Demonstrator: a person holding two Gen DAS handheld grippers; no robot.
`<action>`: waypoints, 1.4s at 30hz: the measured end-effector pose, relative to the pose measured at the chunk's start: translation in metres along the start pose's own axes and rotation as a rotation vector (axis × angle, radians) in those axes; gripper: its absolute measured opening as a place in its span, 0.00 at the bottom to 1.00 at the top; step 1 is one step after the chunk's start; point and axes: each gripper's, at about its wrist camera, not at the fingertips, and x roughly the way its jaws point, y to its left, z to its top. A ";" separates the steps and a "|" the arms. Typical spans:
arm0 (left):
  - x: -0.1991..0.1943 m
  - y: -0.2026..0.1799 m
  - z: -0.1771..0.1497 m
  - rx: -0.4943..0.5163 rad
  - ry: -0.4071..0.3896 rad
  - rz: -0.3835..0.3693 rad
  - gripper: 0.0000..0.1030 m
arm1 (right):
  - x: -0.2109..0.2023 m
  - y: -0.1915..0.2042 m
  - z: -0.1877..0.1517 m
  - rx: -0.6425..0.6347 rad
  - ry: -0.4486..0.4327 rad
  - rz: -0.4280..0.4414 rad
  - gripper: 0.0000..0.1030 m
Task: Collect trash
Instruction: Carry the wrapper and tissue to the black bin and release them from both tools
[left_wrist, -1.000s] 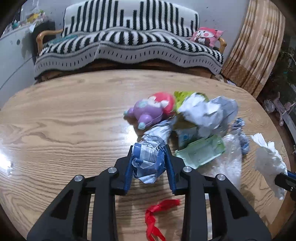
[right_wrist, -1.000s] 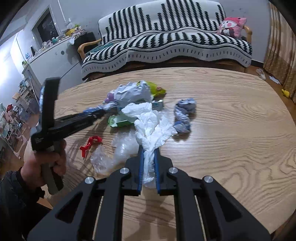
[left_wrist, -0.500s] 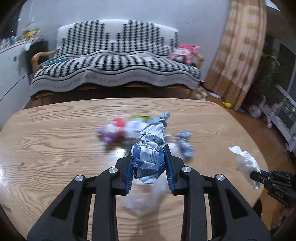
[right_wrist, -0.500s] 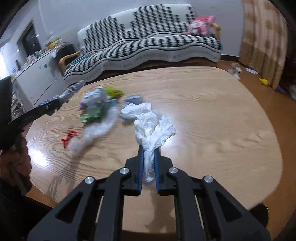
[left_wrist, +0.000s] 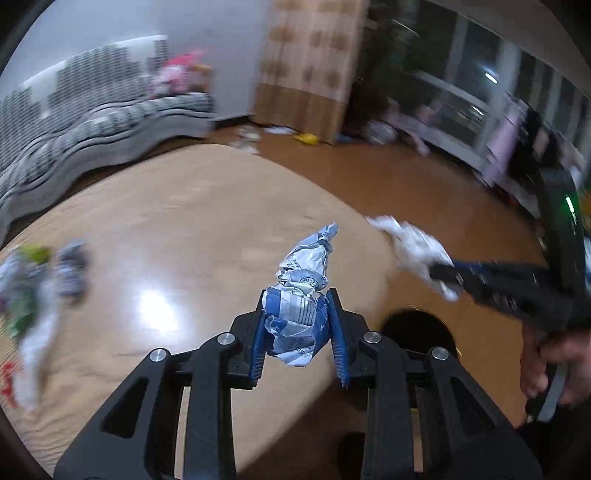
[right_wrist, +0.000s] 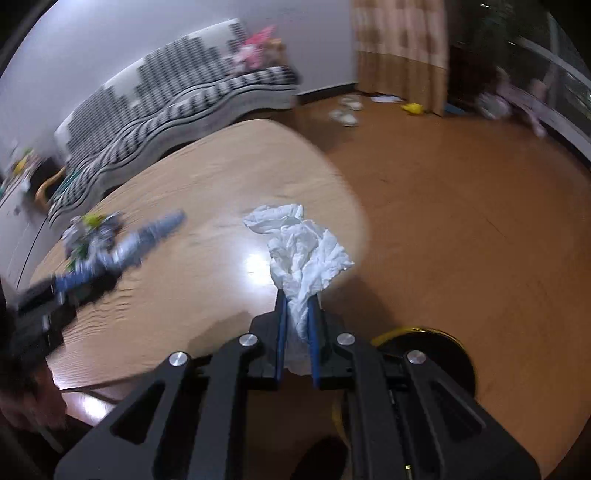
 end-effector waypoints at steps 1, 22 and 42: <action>0.005 -0.013 -0.002 0.020 0.006 -0.024 0.28 | -0.004 -0.017 -0.005 0.023 0.000 -0.016 0.11; 0.101 -0.107 -0.030 0.171 0.172 -0.147 0.28 | 0.025 -0.151 -0.079 0.192 0.284 -0.134 0.11; 0.120 -0.121 -0.035 0.174 0.210 -0.198 0.28 | 0.016 -0.156 -0.071 0.232 0.228 -0.140 0.56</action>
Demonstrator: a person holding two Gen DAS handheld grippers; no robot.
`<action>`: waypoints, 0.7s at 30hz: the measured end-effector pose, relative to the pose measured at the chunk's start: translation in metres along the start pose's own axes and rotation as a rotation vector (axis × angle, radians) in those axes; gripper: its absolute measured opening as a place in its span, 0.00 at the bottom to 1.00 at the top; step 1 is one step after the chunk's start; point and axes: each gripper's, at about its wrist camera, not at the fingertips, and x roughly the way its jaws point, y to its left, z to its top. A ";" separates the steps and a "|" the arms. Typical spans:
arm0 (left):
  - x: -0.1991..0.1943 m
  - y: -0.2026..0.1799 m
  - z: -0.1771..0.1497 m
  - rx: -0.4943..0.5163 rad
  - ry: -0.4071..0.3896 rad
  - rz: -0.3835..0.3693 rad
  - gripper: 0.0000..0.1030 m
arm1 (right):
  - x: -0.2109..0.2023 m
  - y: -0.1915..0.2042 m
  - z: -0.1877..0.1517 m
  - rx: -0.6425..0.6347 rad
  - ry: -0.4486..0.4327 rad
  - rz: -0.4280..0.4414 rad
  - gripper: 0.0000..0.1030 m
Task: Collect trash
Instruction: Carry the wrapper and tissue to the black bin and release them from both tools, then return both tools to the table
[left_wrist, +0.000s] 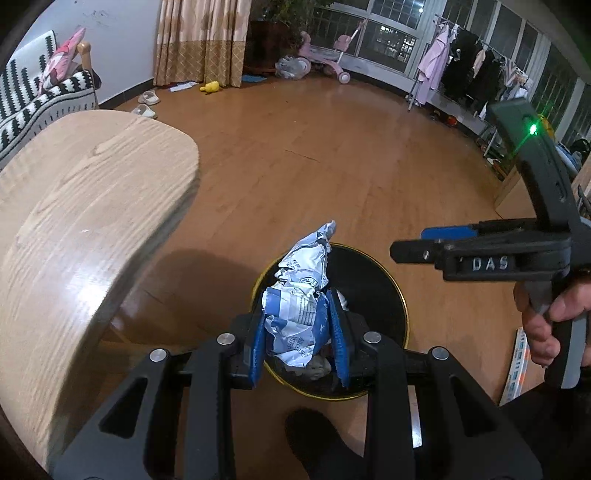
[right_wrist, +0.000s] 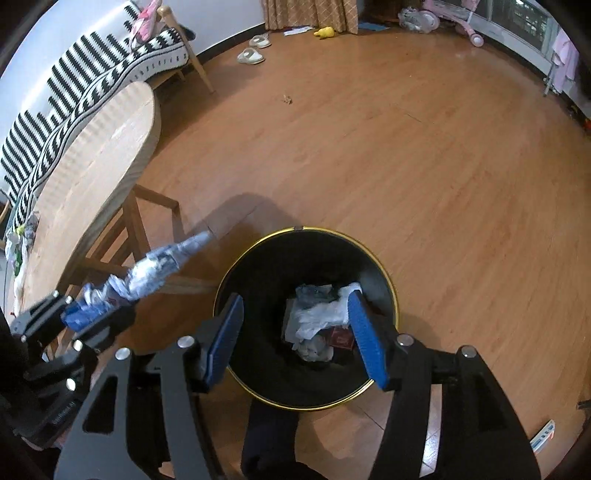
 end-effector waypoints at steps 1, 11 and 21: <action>0.003 -0.001 0.000 -0.001 0.005 -0.009 0.28 | -0.002 -0.002 0.001 0.013 -0.008 -0.001 0.56; 0.027 -0.018 0.011 -0.004 0.029 -0.087 0.31 | -0.028 -0.018 0.012 0.091 -0.105 -0.014 0.59; 0.006 -0.010 0.015 -0.005 -0.005 -0.073 0.77 | -0.041 0.009 0.025 0.065 -0.155 0.015 0.63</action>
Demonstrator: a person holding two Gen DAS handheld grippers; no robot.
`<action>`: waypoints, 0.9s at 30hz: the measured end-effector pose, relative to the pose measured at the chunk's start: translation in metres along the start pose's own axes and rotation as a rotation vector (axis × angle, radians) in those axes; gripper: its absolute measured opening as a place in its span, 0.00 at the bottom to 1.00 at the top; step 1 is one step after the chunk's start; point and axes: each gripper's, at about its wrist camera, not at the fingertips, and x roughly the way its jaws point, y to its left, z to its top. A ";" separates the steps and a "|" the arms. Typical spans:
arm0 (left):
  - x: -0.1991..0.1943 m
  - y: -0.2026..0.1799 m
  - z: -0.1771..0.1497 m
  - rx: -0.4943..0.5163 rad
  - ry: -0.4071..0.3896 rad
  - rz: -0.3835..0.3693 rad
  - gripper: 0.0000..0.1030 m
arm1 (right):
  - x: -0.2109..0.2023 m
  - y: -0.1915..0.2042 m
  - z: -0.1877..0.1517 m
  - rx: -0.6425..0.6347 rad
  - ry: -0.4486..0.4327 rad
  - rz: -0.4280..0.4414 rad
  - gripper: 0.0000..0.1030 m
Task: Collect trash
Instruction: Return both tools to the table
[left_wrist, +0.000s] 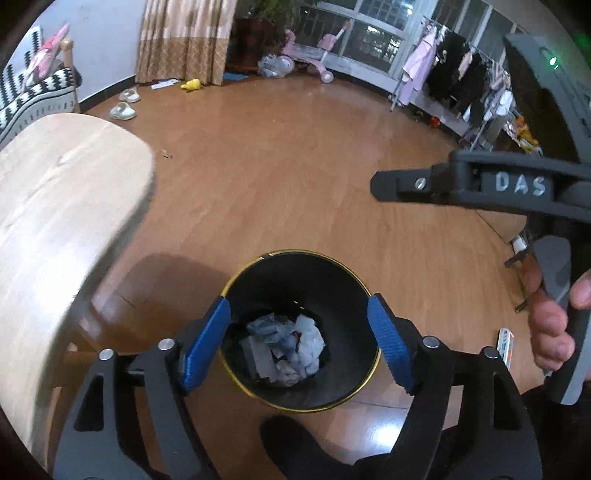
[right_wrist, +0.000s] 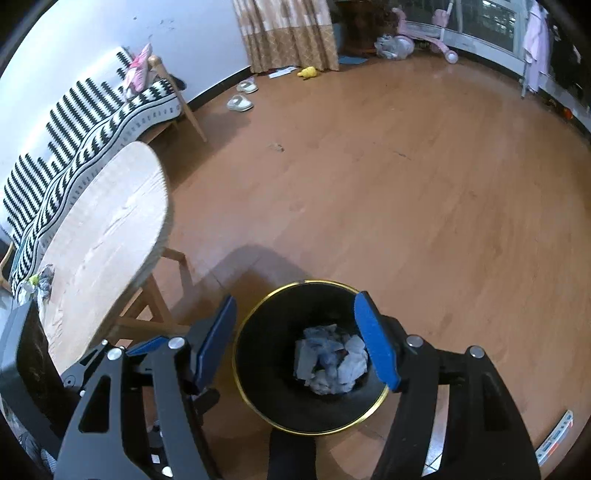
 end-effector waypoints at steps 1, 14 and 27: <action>-0.008 0.005 0.000 -0.013 -0.010 0.011 0.80 | 0.000 0.004 0.001 -0.007 0.000 0.004 0.63; -0.151 0.134 -0.032 -0.222 -0.158 0.268 0.90 | 0.017 0.185 0.013 -0.238 -0.012 0.171 0.69; -0.316 0.301 -0.155 -0.570 -0.262 0.591 0.90 | 0.038 0.440 -0.052 -0.568 0.063 0.395 0.69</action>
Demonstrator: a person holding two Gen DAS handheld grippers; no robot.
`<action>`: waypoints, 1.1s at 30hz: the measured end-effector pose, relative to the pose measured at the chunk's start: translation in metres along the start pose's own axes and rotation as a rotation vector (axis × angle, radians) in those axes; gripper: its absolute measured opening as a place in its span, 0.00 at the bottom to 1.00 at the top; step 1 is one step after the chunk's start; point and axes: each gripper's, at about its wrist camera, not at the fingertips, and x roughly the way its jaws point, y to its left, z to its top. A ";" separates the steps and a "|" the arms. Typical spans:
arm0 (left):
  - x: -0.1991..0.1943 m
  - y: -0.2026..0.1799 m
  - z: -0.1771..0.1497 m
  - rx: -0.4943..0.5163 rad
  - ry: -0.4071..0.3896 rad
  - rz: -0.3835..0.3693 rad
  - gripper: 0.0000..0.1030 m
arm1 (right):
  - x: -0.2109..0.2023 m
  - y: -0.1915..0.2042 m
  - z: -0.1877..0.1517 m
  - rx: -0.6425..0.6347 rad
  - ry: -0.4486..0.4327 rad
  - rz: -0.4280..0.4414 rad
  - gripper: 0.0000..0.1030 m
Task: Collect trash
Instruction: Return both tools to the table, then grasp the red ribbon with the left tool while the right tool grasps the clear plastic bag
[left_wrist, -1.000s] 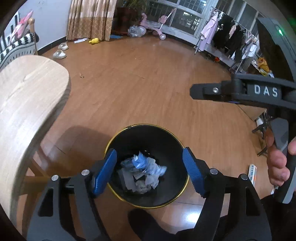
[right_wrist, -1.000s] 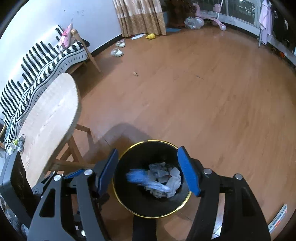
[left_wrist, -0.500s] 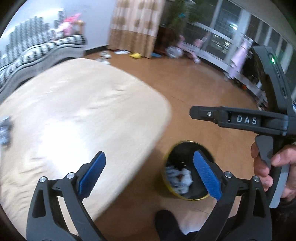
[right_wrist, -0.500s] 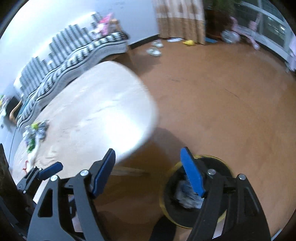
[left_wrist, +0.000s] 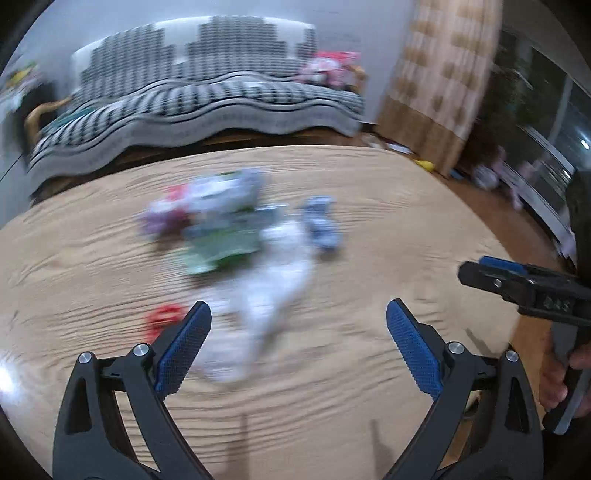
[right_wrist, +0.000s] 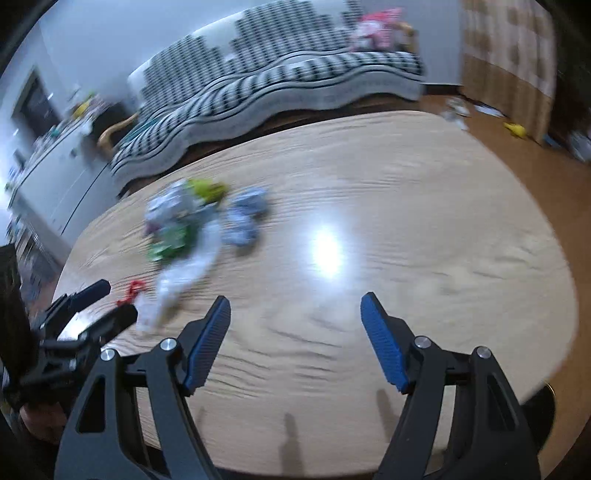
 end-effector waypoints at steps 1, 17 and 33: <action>-0.003 0.020 -0.002 -0.028 0.001 0.016 0.90 | 0.009 0.015 0.002 -0.023 0.010 0.011 0.69; -0.008 0.136 -0.014 -0.150 0.023 0.112 0.90 | 0.113 0.142 0.003 -0.208 0.129 0.059 0.63; 0.025 0.116 -0.013 -0.066 0.070 0.096 0.90 | 0.100 0.135 0.000 -0.265 0.125 0.054 0.21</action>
